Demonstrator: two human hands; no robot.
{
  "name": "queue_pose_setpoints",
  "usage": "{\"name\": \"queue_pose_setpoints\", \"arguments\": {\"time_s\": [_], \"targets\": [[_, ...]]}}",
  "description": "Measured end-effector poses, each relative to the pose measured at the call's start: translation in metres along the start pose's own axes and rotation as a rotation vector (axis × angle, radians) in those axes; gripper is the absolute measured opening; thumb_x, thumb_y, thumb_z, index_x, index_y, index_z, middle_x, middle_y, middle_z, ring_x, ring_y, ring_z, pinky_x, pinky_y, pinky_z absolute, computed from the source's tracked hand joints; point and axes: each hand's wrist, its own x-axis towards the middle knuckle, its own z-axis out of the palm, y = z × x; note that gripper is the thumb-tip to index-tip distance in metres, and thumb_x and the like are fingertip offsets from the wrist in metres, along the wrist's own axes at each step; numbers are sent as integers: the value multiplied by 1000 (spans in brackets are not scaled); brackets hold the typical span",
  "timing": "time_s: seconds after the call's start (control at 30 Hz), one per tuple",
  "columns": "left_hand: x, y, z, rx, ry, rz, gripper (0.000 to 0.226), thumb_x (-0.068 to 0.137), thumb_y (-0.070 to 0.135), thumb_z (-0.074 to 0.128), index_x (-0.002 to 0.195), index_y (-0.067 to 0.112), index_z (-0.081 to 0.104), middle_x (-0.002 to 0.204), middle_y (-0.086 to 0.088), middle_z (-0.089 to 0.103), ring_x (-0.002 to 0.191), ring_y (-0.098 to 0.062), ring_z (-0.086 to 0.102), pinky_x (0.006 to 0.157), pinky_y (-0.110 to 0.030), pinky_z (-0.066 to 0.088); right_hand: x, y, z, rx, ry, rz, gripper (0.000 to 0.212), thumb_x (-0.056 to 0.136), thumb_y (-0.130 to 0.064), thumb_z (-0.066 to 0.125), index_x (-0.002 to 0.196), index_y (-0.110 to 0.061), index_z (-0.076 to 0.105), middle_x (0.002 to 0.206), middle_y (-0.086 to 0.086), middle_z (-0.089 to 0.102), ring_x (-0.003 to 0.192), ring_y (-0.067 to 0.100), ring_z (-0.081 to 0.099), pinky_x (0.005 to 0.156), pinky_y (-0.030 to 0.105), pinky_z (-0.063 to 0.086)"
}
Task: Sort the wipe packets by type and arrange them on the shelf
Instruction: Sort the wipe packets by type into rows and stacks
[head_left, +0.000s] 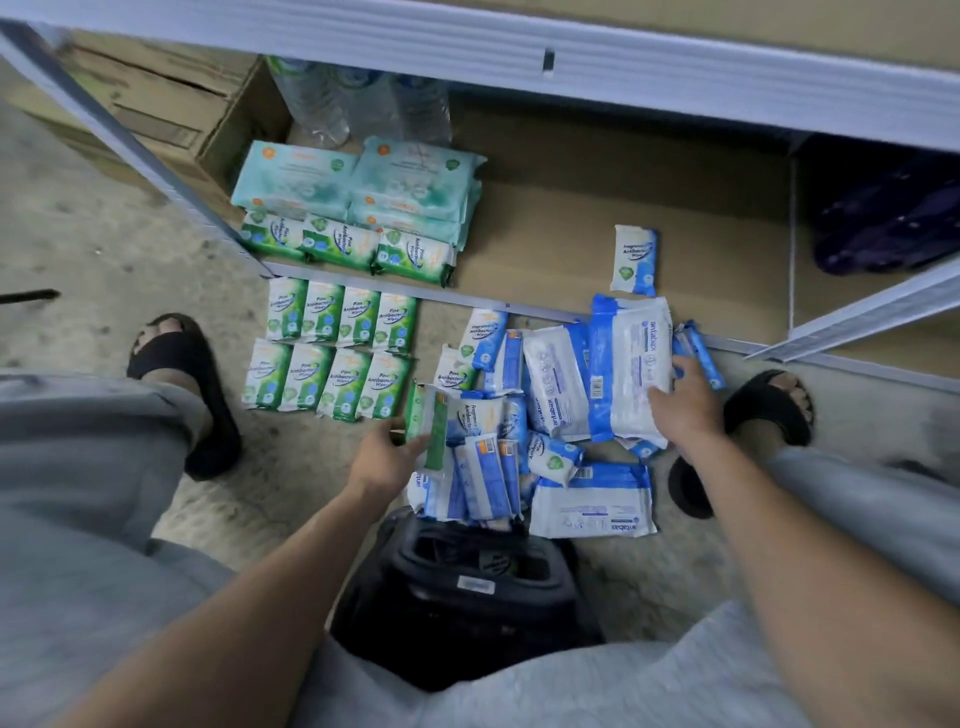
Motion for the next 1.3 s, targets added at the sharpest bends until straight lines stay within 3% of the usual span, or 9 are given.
{"name": "queue_pose_setpoints", "arguments": {"time_s": [0.1, 0.27, 0.37, 0.57, 0.8, 0.9, 1.07, 1.17, 1.3], "targets": [[0, -2, -6, -1, 27, 9, 48, 95, 32, 68, 133, 8, 52, 91, 5, 60, 78, -15, 60, 72, -31, 50, -12, 7, 0, -122, 69, -4, 41, 91, -6, 58, 131, -10, 52, 130, 16, 62, 119, 36, 57, 90, 34, 44], [0, -10, -19, -32, 58, -6, 54, 94, 31, 70, 137, 7, 50, 105, -1, 60, 97, -26, 65, 90, -41, 55, -38, -13, 32, -346, 160, -180, 49, 87, -17, 68, 134, -16, 54, 132, 15, 52, 120, 41, 48, 97, 47, 44], [5, -16, -27, -57, 80, -13, 53, 92, 33, 72, 136, 11, 52, 114, -2, 63, 101, -26, 65, 94, -44, 55, -43, -41, 59, -370, 36, -346, 46, 91, -21, 67, 135, -19, 56, 134, 10, 54, 121, 35, 47, 100, 45, 42], [19, -33, -29, -73, 119, -36, 26, 92, 32, 70, 113, 19, 62, 102, 2, 72, 85, -14, 67, 81, -36, 56, -34, -94, 121, -525, -264, -609, 41, 94, -29, 64, 134, -19, 58, 132, 6, 59, 122, 33, 48, 98, 41, 42], [33, -41, -2, -62, 146, -52, 30, 92, 28, 67, 119, 15, 65, 110, 0, 73, 97, -19, 67, 88, -35, 54, -2, -139, 188, -882, -277, -857, 47, 90, -33, 67, 134, -21, 56, 133, 1, 59, 130, 26, 42, 104, 41, 24], [43, -37, 5, -54, 171, -29, 33, 93, 29, 66, 122, 15, 63, 112, 1, 72, 98, -19, 67, 86, -31, 52, 18, -149, 212, -1002, -338, -885, 47, 90, -39, 67, 132, -20, 55, 134, 1, 59, 133, 25, 38, 107, 43, 24], [51, -35, 10, -84, 140, -22, 37, 93, 32, 66, 126, 18, 58, 116, 1, 71, 100, -20, 67, 88, -37, 55, 33, -152, 230, -1065, -393, -826, 51, 92, -39, 65, 136, -17, 52, 137, 6, 57, 144, 25, 29, 114, 44, 14], [53, -39, 13, -114, 93, -2, 39, 91, 36, 68, 126, 24, 56, 119, 5, 71, 105, -15, 68, 90, -39, 56, 26, -153, 238, -1049, -376, -782, 50, 90, -44, 65, 130, -17, 54, 132, 5, 60, 133, 27, 38, 104, 42, 22], [55, -39, 17, -150, 46, -6, 34, 86, 53, 66, 112, 33, 56, 104, 11, 73, 98, -8, 68, 86, -38, 57, 25, -155, 237, -1013, -414, -691, 53, 87, -48, 69, 129, -19, 56, 131, 6, 57, 127, 31, 38, 96, 43, 29]]}}
